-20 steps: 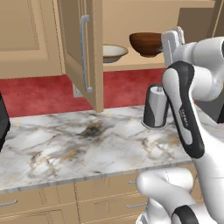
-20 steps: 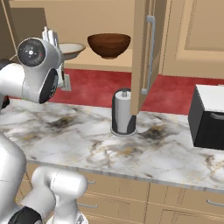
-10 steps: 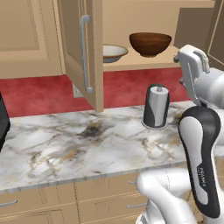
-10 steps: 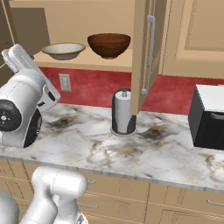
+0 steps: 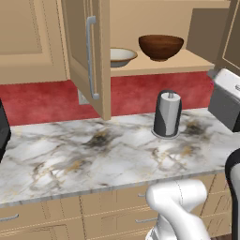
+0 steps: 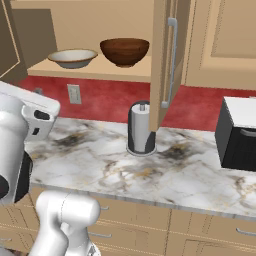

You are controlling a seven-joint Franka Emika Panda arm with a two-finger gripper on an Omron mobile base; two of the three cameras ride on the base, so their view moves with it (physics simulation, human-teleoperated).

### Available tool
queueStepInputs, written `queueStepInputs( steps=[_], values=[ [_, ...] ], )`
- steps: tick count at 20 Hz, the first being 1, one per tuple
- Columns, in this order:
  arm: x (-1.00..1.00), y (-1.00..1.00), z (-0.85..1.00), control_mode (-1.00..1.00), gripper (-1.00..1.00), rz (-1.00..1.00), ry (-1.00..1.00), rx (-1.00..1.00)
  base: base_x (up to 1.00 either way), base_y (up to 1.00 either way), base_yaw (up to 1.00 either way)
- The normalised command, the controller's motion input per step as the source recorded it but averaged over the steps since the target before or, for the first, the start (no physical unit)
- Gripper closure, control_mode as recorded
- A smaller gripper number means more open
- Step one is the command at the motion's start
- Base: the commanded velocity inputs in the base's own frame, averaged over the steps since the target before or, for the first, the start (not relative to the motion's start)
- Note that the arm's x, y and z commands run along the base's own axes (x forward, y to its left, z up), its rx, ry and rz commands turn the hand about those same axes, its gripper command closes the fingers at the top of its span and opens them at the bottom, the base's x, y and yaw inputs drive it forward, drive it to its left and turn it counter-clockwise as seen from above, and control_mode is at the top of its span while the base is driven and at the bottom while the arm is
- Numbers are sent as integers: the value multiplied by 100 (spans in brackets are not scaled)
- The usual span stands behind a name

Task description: Open the cabinet. Pick the bowls from the counter and place them in the cabinet. Then close the cabinet.

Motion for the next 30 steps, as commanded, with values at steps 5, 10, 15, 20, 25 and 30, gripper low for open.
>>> queueStepInputs(
  steps=[5, 10, 15, 20, 25, 30],
  values=[
    [-100, 49, 0, -100, -100, -1, -22, -65, 0, 0, 0],
    [-100, 93, 0, -100, -100, -1, -21, -70, 0, 0, 0],
    [-46, 100, 5, -100, -100, -7, -9, -39, 0, 0, 0],
    [0, 93, 0, -100, -100, -20, -2, -21, 0, 0, 0],
    [1, 60, 0, -100, -100, -21, 0, -7, 0, 0, 0],
    [18, 13, -1, -100, -100, -3, -1, 0, 0, 0, 0]
  ],
)
